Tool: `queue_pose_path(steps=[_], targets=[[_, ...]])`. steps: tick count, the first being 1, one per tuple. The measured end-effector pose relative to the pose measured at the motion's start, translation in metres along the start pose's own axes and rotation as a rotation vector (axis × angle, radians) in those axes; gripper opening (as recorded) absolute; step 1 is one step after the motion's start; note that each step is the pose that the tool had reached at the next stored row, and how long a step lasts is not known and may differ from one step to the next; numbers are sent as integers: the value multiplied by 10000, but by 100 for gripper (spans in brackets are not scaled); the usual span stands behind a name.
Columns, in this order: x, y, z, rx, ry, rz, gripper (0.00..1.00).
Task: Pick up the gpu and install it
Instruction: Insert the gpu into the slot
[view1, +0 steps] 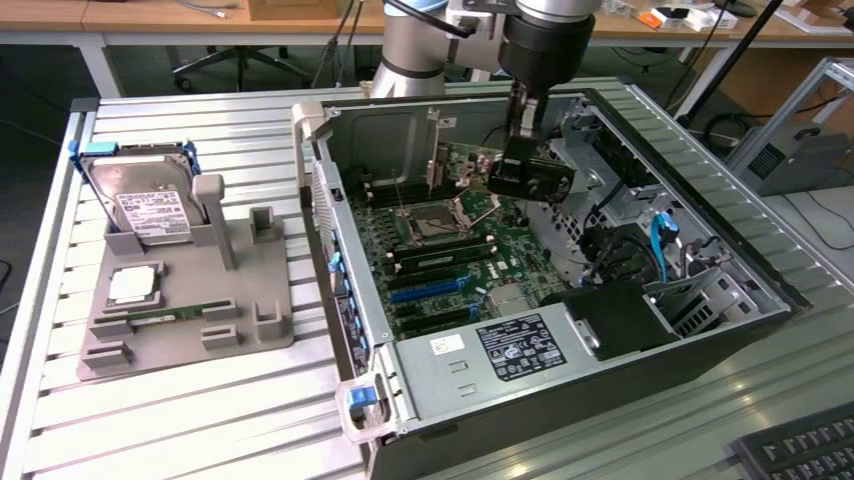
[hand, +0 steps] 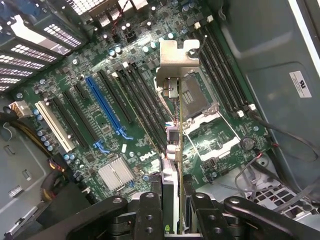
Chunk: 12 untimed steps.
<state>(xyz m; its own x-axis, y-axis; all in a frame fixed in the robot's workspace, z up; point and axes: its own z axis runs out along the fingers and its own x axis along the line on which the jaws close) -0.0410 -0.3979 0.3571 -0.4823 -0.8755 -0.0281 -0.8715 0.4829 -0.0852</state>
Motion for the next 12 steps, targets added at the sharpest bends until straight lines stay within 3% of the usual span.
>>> queue_pose_path(steps=[12], targets=[[0,0,5,-13,-48,-663,27]])
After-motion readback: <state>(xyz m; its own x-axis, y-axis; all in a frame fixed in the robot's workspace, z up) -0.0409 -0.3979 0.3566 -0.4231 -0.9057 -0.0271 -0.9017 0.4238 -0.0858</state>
